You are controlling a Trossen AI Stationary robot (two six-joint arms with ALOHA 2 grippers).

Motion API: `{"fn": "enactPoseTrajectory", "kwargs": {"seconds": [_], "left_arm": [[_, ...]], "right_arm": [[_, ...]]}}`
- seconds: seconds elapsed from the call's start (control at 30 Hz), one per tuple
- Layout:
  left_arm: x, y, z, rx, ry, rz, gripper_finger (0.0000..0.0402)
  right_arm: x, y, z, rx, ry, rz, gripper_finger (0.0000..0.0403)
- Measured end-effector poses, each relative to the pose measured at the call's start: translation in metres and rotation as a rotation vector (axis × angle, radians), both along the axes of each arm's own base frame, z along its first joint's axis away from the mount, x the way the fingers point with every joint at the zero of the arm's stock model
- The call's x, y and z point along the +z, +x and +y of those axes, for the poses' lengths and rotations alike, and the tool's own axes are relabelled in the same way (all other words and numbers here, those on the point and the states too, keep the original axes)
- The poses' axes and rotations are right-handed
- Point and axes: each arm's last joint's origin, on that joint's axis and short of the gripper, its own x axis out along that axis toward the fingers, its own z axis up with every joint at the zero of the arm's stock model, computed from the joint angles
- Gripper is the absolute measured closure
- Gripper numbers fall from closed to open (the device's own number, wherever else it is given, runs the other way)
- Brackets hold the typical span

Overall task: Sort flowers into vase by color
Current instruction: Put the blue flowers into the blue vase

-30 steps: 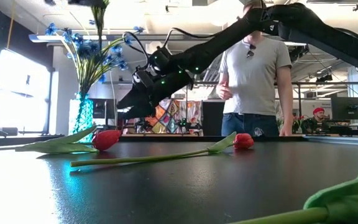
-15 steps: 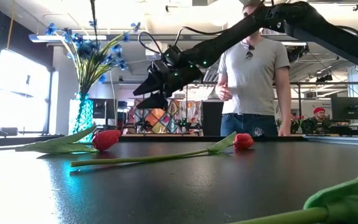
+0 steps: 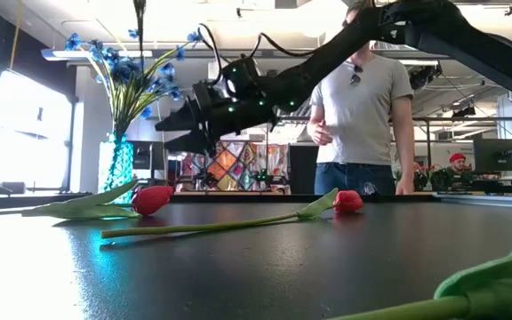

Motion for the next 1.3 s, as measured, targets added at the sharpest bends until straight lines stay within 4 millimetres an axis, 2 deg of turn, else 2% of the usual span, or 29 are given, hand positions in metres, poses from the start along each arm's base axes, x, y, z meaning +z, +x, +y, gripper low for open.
{"fn": "enactPoseTrajectory", "kwargs": {"seconds": [0.1,0.2,0.43,0.6,0.77,1.03,1.3], "left_arm": [[-0.02,0.003,0.002,0.005,-0.039,0.042,0.0401],[-0.041,0.008,0.005,0.049,-0.013,0.161,0.0401],[-0.067,0.009,0.023,0.198,-0.065,0.177,0.0401],[-0.066,0.011,0.028,0.224,-0.057,0.187,0.0401],[-0.059,0.017,0.028,0.219,-0.041,0.166,0.0401],[-0.052,0.025,0.028,0.204,0.017,0.24,0.0401],[-0.061,0.022,0.035,0.242,0.018,0.277,0.0401]], "right_arm": [[-0.003,-0.005,-0.009,-0.029,0.044,0.042,0.0099],[-0.005,-0.014,-0.022,-0.051,0.066,0.11,0.0099],[0.017,-0.046,-0.052,-0.036,0.026,0.187,0.0122],[0.027,-0.061,-0.065,-0.029,0.009,0.207,0.0141],[0.026,-0.069,-0.073,-0.021,0.035,0.227,0.0144],[0.024,-0.07,-0.072,0.001,0.017,0.233,0.0144],[0.023,-0.071,-0.071,0.011,0.014,0.245,0.0144]]}}
